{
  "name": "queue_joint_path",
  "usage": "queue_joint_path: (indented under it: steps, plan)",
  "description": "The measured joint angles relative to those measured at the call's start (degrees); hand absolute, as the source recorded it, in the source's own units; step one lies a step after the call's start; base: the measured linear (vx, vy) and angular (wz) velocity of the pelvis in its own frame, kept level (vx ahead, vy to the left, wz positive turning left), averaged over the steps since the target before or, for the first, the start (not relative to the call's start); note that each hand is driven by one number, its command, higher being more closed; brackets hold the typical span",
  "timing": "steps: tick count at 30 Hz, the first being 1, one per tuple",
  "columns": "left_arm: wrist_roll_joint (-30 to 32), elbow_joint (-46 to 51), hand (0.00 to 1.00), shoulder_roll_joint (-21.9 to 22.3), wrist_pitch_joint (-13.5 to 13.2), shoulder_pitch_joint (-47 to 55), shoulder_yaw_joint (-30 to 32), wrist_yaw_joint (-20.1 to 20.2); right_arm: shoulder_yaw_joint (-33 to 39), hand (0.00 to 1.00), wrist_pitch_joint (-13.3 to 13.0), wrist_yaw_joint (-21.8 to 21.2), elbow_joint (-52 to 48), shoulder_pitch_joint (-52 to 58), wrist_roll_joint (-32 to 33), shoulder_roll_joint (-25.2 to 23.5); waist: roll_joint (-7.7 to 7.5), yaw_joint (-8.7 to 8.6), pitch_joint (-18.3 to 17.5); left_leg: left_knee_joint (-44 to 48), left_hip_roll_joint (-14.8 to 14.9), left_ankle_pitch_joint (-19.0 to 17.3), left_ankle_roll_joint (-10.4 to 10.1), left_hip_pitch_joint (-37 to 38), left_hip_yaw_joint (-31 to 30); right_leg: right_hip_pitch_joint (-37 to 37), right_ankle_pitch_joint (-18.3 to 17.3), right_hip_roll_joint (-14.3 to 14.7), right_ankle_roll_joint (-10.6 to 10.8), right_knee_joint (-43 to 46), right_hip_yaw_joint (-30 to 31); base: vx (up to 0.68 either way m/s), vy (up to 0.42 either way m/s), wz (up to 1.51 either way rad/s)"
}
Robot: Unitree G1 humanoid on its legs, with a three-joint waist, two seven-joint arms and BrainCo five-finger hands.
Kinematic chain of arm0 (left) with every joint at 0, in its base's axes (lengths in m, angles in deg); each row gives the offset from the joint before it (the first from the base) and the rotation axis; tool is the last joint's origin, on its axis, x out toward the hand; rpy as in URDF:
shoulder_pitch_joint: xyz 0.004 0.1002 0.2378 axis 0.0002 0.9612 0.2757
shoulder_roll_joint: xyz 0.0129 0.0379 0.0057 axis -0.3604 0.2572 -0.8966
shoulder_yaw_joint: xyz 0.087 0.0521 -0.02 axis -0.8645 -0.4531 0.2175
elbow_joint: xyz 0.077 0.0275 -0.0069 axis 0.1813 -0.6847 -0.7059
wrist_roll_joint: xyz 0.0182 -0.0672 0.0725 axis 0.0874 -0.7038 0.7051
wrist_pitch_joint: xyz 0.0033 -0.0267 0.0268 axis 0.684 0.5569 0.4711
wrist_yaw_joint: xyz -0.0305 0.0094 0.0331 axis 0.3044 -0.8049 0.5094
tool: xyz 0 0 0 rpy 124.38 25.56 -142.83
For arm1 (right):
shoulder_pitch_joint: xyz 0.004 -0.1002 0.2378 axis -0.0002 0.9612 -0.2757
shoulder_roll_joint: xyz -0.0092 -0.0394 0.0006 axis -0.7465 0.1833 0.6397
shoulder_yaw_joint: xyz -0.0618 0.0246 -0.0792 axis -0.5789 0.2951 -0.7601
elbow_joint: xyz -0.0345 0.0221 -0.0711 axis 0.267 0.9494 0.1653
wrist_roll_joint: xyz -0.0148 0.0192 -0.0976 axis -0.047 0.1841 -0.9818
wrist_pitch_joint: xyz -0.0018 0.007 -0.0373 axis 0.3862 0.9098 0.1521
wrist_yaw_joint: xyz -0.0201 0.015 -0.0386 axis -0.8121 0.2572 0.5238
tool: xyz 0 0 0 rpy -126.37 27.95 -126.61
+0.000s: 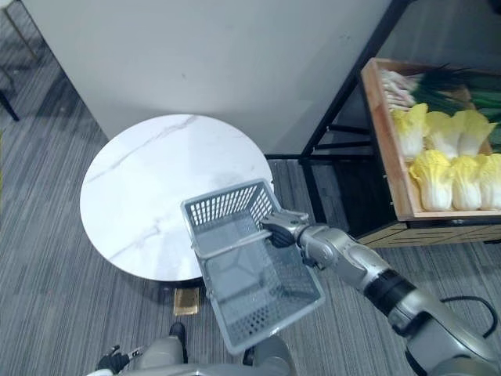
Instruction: Pick vegetable in the basket
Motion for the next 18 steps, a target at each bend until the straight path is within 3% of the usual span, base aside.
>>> queue_joint_path:
  steps: [10, 14, 18]
  plan:
    - [0.27, -0.03, 0.00, 0.97, 0.35, 3.36, 1.71, 1.12, 2.04, 1.00, -0.44, -1.03, -1.59, 7.72, 0.51, 1.77, 2.25, -0.61, -3.93, 0.18, 2.74, -1.17, -1.01, 3.28, 4.09, 0.75, -0.05, 2.84, -0.03, 0.06, 3.76, 0.02, -0.033, -0.24]
    - [0.27, 0.16, 0.00, 1.21, 0.35, 3.70, 2.05, 1.11, 4.79, 1.00, -0.47, -0.22, -0.37, 11.30, -0.06, 1.68, 3.30, -0.71, -4.17, 8.17, 5.35, -6.17, -1.30, 3.08, 4.75, 2.85, -0.42, 5.01, -0.63, 1.57, 4.58, 0.01, 0.029, -0.17]
    - [0.37, 0.35, 0.00, 1.07, 0.35, 3.64, 0.81, 1.06, 11.68, 1.00, -0.38, 1.26, -0.32, 15.95, -2.36, 1.68, 3.75, -1.55, -3.83, 14.03, 4.95, -9.77, 0.27, 2.13, 7.86, -1.14, -2.22, 4.37, 0.00, 9.05, 8.72, -0.06, 0.111, -0.35]
